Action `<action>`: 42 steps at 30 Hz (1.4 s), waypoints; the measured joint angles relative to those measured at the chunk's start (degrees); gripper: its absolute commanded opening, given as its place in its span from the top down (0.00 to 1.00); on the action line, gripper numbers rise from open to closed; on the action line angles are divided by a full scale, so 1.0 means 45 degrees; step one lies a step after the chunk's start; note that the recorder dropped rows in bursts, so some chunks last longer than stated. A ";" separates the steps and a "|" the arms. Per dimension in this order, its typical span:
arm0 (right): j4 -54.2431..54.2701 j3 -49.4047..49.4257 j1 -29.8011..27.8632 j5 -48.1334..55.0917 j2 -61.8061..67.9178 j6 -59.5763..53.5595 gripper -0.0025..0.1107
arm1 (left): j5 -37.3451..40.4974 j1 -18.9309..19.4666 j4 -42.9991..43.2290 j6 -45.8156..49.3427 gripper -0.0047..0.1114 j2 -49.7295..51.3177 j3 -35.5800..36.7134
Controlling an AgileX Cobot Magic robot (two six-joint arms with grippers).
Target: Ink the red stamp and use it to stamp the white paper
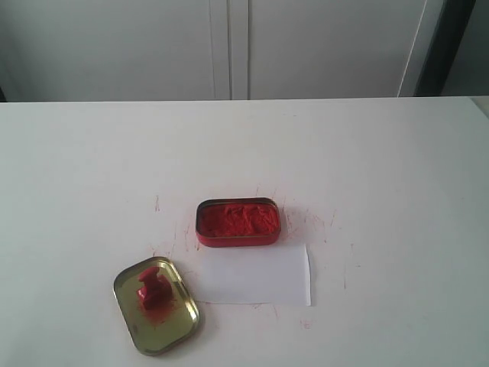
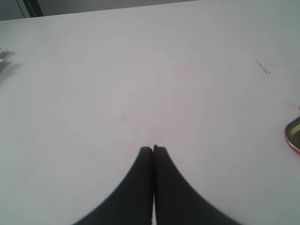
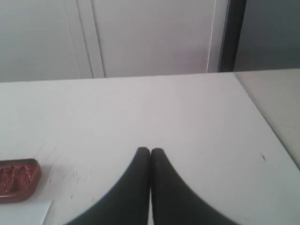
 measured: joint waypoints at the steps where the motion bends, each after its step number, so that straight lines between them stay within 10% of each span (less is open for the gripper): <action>1: 0.0046 -0.0227 0.0000 0.0254 0.0323 0.0000 0.98 | 0.0000 0.0000 0.0000 0.0000 0.96 0.0000 0.0000; 42: 0.2960 -0.6578 0.0066 0.5079 1.1635 -0.2967 0.98 | 0.0000 0.0000 0.0000 0.0000 0.96 0.0000 0.0000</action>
